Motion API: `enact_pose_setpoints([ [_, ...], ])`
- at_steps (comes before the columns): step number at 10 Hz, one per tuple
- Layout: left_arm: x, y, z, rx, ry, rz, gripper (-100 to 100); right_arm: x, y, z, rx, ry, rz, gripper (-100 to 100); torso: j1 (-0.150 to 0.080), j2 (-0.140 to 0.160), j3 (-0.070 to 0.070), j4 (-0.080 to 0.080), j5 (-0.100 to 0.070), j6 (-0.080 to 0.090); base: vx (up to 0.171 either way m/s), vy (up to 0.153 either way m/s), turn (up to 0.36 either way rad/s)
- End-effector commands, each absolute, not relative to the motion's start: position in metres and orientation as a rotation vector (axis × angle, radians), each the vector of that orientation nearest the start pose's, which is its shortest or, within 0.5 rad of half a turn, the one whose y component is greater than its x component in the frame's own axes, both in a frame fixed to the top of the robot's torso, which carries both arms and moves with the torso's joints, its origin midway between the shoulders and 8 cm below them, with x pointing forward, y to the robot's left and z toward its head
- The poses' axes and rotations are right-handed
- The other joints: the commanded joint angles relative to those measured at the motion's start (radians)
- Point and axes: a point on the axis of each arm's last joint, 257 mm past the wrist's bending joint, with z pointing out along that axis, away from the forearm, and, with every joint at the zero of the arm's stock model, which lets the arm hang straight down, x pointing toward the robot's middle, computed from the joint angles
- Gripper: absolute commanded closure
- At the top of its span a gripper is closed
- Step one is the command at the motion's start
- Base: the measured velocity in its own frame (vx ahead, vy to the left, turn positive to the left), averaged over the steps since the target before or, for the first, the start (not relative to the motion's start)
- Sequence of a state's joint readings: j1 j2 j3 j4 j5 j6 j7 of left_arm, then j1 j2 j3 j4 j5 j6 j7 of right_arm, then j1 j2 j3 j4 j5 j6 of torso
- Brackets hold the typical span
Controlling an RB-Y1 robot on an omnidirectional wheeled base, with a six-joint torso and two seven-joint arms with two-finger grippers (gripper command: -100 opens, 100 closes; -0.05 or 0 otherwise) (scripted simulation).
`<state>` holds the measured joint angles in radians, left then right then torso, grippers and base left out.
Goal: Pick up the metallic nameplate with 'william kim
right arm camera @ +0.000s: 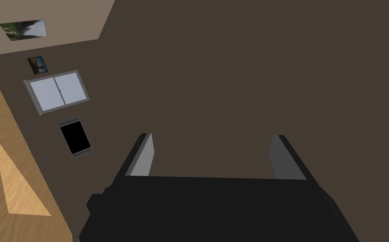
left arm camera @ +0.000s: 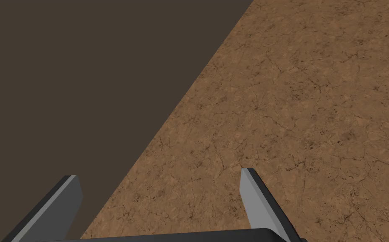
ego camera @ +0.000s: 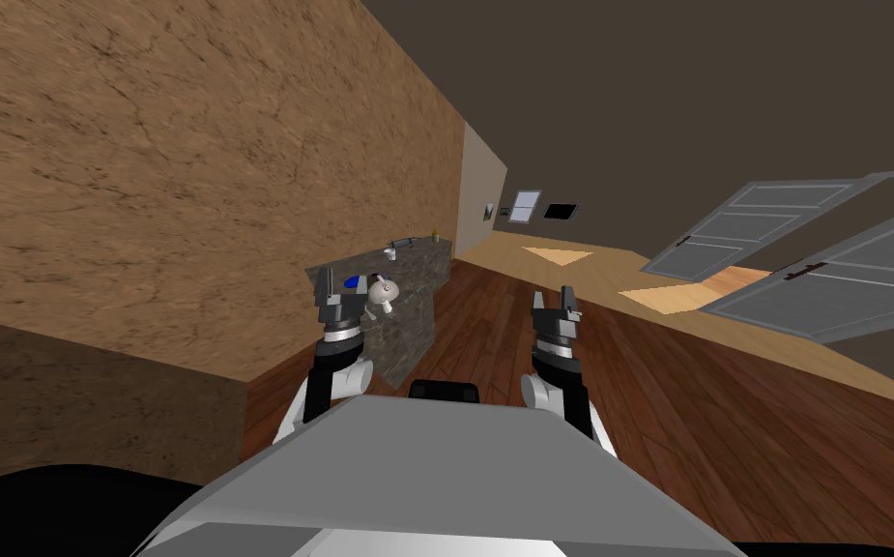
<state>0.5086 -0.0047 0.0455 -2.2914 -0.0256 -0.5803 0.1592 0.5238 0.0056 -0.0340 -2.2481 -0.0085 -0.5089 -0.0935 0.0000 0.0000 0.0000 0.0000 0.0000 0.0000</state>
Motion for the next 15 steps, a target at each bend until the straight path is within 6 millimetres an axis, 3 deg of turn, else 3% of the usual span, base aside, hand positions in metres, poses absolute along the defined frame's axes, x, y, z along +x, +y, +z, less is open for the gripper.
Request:
enact_pose_setpoints([
  [1, 0.329, 0.285, 0.039, -0.616, 0.565, -1.419, -100, 0.344, -0.297, 0.005, 0.735, 0.602, 1.340, 0, 0.000, 0.000, 0.000, 0.000, 0.000, 0.000, 0.008, -0.005, 0.004],
  [5, 0.347, 0.282, 0.023, -0.663, 0.671, -1.474, -100, 0.344, -0.297, 0.005, 0.735, 0.602, 1.340, 0, -0.001, -0.002, -0.001, 0.000, 0.000, 0.000, 0.030, -0.012, 0.009],
  [15, 0.389, 0.292, -0.026, -0.965, 0.809, -1.616, -100, 0.344, -0.297, 0.005, 0.735, 0.602, 1.340, 0, -0.001, -0.003, -0.002, -0.001, 0.000, 0.000, 0.045, -0.021, 0.012],
])
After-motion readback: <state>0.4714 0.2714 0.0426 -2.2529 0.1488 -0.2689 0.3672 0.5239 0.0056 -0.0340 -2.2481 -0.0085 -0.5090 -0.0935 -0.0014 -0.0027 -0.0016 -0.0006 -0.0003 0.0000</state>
